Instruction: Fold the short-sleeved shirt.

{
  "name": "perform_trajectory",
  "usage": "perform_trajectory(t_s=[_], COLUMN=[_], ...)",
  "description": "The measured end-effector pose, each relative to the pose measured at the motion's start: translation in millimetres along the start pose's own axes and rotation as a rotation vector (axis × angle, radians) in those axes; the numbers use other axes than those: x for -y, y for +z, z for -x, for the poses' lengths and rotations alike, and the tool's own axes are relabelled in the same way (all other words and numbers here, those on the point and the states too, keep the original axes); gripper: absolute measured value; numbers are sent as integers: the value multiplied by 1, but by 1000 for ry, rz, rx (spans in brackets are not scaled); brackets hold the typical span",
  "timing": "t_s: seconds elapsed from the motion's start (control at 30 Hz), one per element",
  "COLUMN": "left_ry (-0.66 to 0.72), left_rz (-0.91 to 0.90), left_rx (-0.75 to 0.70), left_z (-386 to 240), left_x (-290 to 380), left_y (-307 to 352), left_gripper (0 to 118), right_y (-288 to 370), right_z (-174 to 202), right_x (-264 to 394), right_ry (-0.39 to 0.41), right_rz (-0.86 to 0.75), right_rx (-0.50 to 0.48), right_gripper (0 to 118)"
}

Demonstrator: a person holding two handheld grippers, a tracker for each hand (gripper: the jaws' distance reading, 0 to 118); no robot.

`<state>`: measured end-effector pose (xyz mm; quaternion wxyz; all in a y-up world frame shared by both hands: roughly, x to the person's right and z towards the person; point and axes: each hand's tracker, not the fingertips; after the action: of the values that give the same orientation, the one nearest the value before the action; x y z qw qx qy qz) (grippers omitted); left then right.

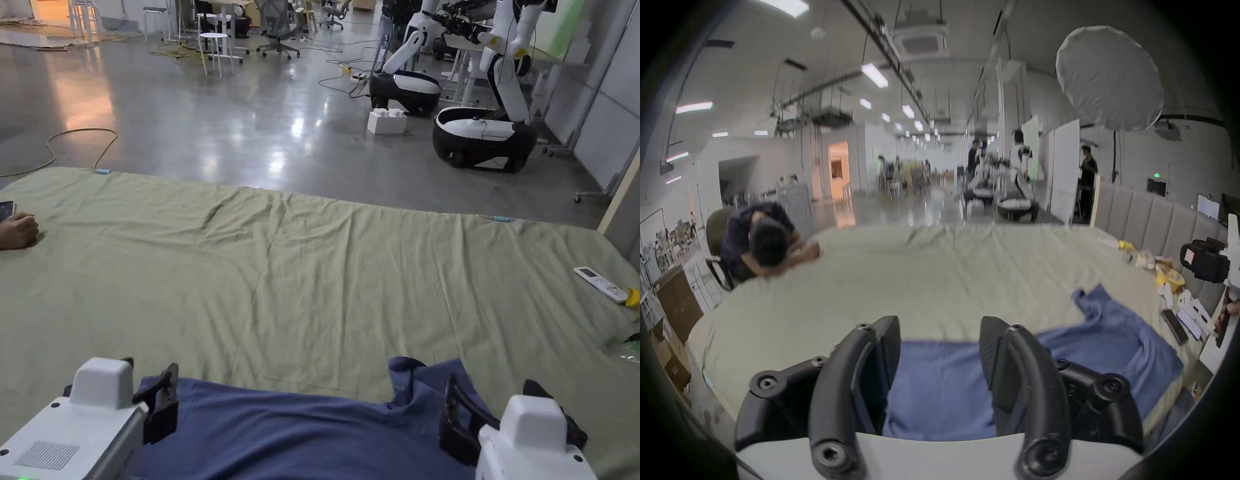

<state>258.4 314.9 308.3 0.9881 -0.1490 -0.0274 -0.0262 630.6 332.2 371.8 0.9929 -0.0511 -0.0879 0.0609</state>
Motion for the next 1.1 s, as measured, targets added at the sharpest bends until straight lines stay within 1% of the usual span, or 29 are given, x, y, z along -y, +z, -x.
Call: perform_trajectory(t_s=[0.03, 0.07, 0.1, 0.13, 0.17, 0.2, 0.23, 0.27, 0.33, 0.37, 0.4, 0.53, 0.67, 0.77, 0.83, 0.87, 0.93, 0.97, 1.0, 1.03, 1.07, 1.1], left_ry=[5, 3, -4, -12, -15, -12, -7, -5, -4, 6, 15, 40, 77, 78, 103, 128, 173, 188, 184, 193, 188, 187], left_rz=[-38, -76, -105, -139, -169, -187, -197, -200, -210, -216, -217, -123, -17, 126, 268, 306, 450, 482, 515, 564, 602, 642], left_rx=[-11, -25, -35, -53, -56, -49, -54, -55, -74, -80, -83, -88, -101, -98, -100, -72, -10, 1, 4, 15, 17, 17], left_z=[-5, -9, -13, -17, -18, -19, -20, -21, -20, -17, -15, 10, 40, 55, 64, 69, 77, 74, 74, 75, 76, 85], left_x=[-7, -12, -16, -19, -21, -23, -24, -25, -25, -25, -25, -18, -10, -6, 0, 3, 15, 17, 21, 26, 31, 44], left_y=[3, 6, 9, 13, 15, 18, 21, 24, 26, 27, 28, 4, -36, -74, -108, -125, -160, -167, -180, -194, -207, -226], left_gripper=[34, 21, 16, 13, 7, 6, 6, 3, 3, 3, 3, 3, 3, 3, 3, 3, 4, 7, 15, 26, 46, 63], right_y=[-1, 0, 0, -1, -2, -2, -3, -5, -6, -7, -8, -12, -20, -29, -34, -38, -45, -48, -52, -55, -57, -59], right_z=[4, 7, 10, 13, 15, 17, 17, 16, 19, 20, 19, 20, 19, 19, 17, 17, 16, 14, 13, 11, 9, 7], right_x=[-5, -10, -13, -16, -19, -21, -23, -24, -24, -28, -25, -25, -22, -17, -11, -9, -3, 0, 5, 9, 13, 17], right_ry=[-27, -44, -52, -42, -39, -43, -52, -63, -68, -36, -48, -34, -26, -18, -13, -7, -1, -2, -6, -15, 5, 14], right_rz=[-20, -64, -86, -109, -120, -120, -124, -116, -117, -137, -117, -115, -97, -71, -49, -31, 1, 17, 45, 76, 70, 88], right_rx=[7, 7, 9, 15, 19, 25, 17, 0, -5, -11, -13, -13, -14, -15, -18, -14, 2, -2, -1, 0, 2, 5], right_gripper=[70, 49, 31, 16, 10, 8, 3, 2, 2, 2, 1, 0, 0, 0, 0, 0, 0, 0, 0, 0, 0, 0])
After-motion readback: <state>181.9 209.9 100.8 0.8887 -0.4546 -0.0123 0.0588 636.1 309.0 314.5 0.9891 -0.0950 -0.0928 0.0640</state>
